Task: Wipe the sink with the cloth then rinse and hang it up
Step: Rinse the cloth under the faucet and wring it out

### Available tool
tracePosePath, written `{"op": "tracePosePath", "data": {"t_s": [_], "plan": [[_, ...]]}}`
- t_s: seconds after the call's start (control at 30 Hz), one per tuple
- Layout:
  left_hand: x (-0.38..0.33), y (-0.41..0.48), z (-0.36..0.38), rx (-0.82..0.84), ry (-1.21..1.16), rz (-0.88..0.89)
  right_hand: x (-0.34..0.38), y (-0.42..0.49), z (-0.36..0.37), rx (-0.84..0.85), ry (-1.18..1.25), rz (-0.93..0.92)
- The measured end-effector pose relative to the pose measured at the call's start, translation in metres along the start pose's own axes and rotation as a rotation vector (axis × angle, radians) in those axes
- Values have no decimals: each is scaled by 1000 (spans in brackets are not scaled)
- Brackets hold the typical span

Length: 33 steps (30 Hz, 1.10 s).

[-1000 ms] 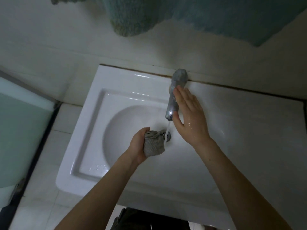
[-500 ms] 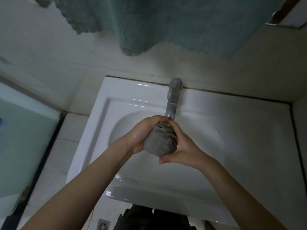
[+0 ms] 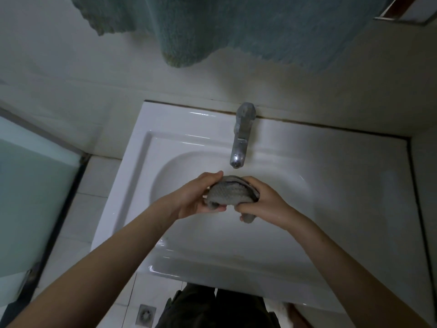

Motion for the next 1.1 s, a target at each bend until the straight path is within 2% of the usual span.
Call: {"op": "tracePosePath", "data": {"t_s": [0.13,0.23,0.3,0.43,0.6,0.73,0.93,1.03,1.1], "plan": [[1,9,17,-146,73,104,-4,2,5,-80,74,54],[4,20,35,-239,32,136,-6,7,19,-358,156,66],[1,20,43,-366,15,215,-7,9,29,-497,194,85],[4,22,44,-488,-90,289,-10,11,32,-617,84,73],[19,33,38,-564,-92,276,-25,14,39,-734,35,19],[41,40,30,-600,-87,246,-41,17,49,-722,-103,-64],[85,60,15,-645,-91,105,-75,19,69,-650,-273,-138],[92,58,15,-606,-108,34,-78,17,71,-578,-251,-69],[81,51,17,-577,-96,50,-73,14,66,-536,-105,48]]}}
Point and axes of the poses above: each hand's wrist, its own y-axis towards the middle knuckle, its own z-axis out of the palm, x = y × z, the point moved 5 cm from there along y, towards the middle knuckle, and after that the axes turned 8 degrees about -x, right-handed, at the moved point
